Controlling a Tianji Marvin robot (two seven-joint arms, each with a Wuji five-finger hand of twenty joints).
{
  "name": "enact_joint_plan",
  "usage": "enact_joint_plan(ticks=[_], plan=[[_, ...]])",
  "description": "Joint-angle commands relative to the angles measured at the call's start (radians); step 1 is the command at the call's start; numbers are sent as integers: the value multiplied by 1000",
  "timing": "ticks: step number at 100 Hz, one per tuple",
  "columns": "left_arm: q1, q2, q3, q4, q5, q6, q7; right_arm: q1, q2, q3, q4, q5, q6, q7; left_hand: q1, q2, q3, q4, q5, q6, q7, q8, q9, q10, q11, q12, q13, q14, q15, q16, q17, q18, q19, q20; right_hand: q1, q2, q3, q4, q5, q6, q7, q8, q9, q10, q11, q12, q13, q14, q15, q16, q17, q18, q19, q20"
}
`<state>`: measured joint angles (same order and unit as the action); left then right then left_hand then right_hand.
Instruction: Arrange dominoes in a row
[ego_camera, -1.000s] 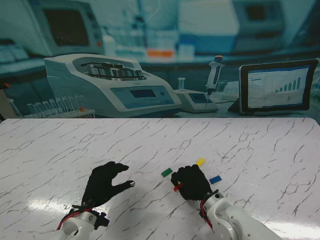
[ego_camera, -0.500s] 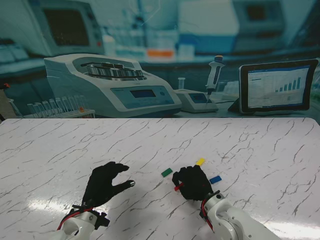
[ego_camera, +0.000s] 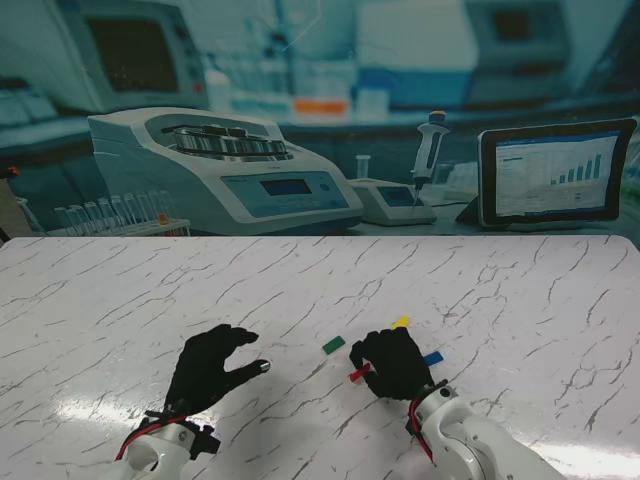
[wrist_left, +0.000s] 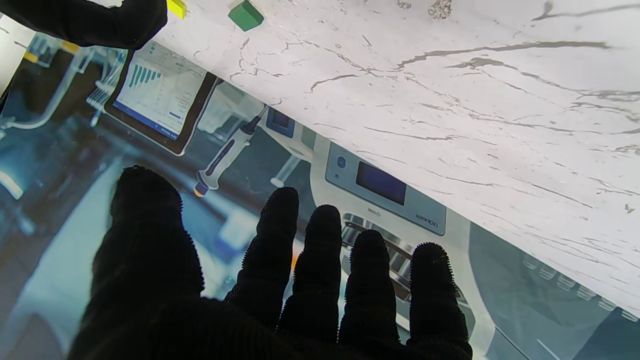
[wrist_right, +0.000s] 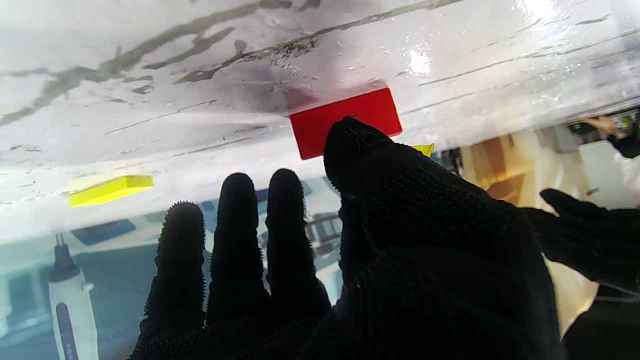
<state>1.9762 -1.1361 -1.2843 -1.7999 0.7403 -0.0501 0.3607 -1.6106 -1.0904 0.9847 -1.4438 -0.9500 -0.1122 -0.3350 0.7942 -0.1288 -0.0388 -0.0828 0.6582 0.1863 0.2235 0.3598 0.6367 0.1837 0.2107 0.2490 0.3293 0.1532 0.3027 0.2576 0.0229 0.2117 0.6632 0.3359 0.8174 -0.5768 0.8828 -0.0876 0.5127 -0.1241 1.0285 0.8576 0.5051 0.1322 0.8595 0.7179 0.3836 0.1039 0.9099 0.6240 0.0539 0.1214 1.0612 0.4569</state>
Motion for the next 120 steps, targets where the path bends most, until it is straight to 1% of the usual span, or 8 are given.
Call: enact_joint_plan(ticks=[1, 11, 31, 43, 64, 82, 102, 120], plan=[[6, -6, 3, -1, -5, -17, -11, -10, 0, 2, -10, 2, -6, -1, 14, 24, -21, -15, 17, -23, 3, 11, 20, -6, 15, 8, 8, 3, 14, 9, -2, 6, 36, 23, 2, 8, -11, 1, -33, 15, -12, -15, -29, 8, -14, -15, -24, 19, -12, 5, -19, 71, -6, -6], [6, -7, 4, -1, -3, -16, -9, -13, 0, 11, -13, 2, -13, -1, 14, 22, -21, -15, 16, -26, 4, 11, 20, -6, 16, 8, 8, 3, 15, 9, -1, 6, 37, 23, -9, 19, -18, 7, -52, 39, -81, -56, -42, 18, -42, -40, -34, 25, -26, 2, -25, 72, -15, -5], [5, -7, 6, 3, -5, -16, -6, -8, 3, 11, -21, -1, -22, 20, 14, 17, -21, -15, 17, -28, 6, 12, 22, -10, 17, 8, 8, 3, 15, 9, -1, 5, 37, 23, -67, 97, -27, 63, -3, 114, -471, -106, -74, 29, -85, -85, -68, 23, -57, -5, -42, 67, -42, 1], [4, -8, 6, 5, -3, -18, -2, 5, 6, -1, -19, 4, -24, 45, 12, 16, -22, -15, 17, -30, 7, 12, 21, -12, 17, 8, 9, 1, 15, 8, 0, 5, 37, 23, -67, 110, -31, 76, 25, 115, -549, -101, -79, 32, -95, -90, -76, 19, -58, -7, -45, 67, -46, 5], [3, -9, 6, 12, -3, -22, 7, 23, 9, -22, -11, 12, -24, 77, 11, 16, -21, -15, 19, -30, 9, 12, 25, -11, 19, 9, 9, 2, 15, 8, 0, 5, 36, 23, -52, 93, -25, 65, 44, 98, -537, -75, -83, 34, -104, -95, -84, 17, -61, -10, -50, 66, -56, 4], [4, -10, 7, 15, -7, -26, 9, 31, 11, -32, 3, 20, -25, 93, 12, 15, -20, -15, 26, -33, 16, 16, 32, -13, 23, 12, 13, 2, 17, 9, 1, 5, 38, 24, -27, 46, -27, 29, 40, 63, -380, -38, -80, 32, -100, -92, -83, 15, -55, -10, -49, 66, -57, 7], [4, -11, 7, 19, -9, -27, 15, 38, 11, -42, 21, 22, -25, 91, 12, 15, -20, -15, 29, -34, 23, 21, 38, -12, 26, 15, 16, 1, 19, 10, 1, 6, 39, 24, -7, 15, -32, 15, 22, 22, -162, -81, -78, 30, -88, -87, -81, 12, -45, -6, -49, 65, -59, 8], [3, -11, 9, 23, -11, -28, 19, 40, 9, -49, 34, 19, -28, 68, 11, 15, -21, -15, 31, -35, 27, 24, 41, -14, 28, 18, 18, 1, 20, 11, 3, 6, 41, 25, -18, 25, -45, 15, 76, -20, -84, -44, -66, 27, -77, -82, -72, 13, -36, -2, -48, 64, -59, 9]])
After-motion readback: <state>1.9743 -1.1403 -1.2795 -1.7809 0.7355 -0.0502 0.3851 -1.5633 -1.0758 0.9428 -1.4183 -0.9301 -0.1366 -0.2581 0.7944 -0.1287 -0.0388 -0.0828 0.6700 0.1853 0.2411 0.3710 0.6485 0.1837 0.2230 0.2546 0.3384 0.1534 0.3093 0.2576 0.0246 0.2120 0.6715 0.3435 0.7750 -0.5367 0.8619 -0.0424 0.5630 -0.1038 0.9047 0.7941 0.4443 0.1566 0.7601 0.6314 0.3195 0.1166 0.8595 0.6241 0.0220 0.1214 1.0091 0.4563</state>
